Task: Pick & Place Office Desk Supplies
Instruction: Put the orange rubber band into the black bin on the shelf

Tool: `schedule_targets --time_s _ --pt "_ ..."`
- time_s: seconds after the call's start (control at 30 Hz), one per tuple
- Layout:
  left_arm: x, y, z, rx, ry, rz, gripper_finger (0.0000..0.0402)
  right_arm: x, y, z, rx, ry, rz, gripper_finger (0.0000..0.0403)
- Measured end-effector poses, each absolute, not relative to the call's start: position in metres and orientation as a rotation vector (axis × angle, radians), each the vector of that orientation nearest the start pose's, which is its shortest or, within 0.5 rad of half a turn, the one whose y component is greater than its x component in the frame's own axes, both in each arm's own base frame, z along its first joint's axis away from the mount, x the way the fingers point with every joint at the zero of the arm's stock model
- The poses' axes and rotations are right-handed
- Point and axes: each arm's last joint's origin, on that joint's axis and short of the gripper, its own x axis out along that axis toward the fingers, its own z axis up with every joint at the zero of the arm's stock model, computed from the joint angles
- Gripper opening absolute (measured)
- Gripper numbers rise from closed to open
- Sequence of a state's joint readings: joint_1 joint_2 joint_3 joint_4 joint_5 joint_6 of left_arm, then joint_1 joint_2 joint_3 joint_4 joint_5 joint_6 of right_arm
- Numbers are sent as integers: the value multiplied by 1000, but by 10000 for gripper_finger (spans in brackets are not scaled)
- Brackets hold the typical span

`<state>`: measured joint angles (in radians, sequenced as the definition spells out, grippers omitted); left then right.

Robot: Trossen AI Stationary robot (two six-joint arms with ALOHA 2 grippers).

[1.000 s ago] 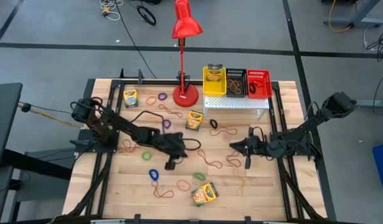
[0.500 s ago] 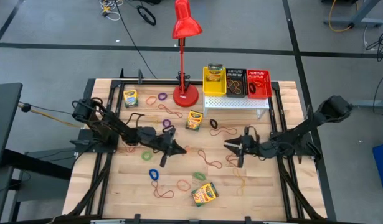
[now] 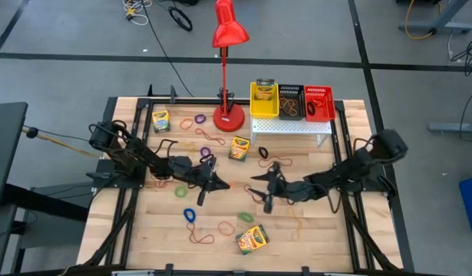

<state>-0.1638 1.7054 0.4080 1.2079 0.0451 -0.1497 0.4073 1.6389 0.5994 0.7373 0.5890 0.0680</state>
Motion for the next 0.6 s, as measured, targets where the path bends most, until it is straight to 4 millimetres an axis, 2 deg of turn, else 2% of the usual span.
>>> schedule_targets --time_s 0.17,0.4,0.5,0.6 --pt "272 -46 137 -144 103 -202 6 306 101 158 -153 271 -167 205" --pt "272 -46 137 -144 103 -202 6 342 94 155 -249 275 -128 175" --pt "272 -46 137 -144 103 -202 6 348 94 153 -287 282 -129 143" --pt "272 -46 138 -156 99 -200 7 348 95 154 -297 281 -126 83"
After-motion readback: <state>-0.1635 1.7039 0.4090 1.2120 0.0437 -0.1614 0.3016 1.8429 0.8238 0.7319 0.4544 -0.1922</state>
